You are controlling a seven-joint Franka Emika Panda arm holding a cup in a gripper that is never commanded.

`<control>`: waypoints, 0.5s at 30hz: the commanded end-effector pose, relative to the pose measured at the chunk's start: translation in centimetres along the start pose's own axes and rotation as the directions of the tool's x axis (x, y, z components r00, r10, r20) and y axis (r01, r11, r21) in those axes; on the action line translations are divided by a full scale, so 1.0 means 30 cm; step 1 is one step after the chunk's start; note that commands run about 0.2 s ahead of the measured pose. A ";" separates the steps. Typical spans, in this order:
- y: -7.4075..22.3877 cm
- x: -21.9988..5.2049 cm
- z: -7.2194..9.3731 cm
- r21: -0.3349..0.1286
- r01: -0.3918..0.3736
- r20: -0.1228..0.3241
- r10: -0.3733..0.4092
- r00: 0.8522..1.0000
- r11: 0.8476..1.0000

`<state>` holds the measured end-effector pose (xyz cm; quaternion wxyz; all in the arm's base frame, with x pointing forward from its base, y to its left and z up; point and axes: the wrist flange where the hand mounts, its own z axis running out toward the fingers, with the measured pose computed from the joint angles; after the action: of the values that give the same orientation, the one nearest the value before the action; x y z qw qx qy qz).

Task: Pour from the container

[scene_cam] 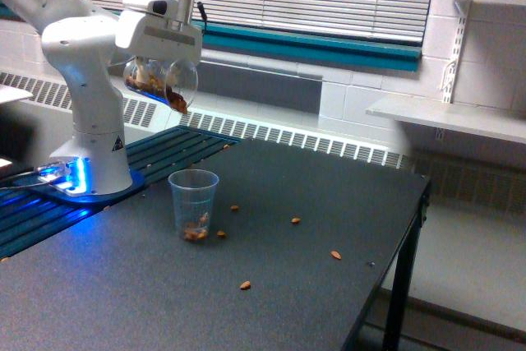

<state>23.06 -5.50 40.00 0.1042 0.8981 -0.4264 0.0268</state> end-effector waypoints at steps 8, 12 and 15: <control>-0.020 -0.003 0.084 -0.032 0.060 0.030 -0.059 0.998 0.998; -0.025 0.002 0.087 -0.032 0.065 0.037 -0.064 0.997 0.997; -0.028 0.004 0.088 -0.034 0.067 0.042 -0.066 0.997 0.997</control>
<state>23.83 -6.00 38.51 0.1072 0.9037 -0.4144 0.0085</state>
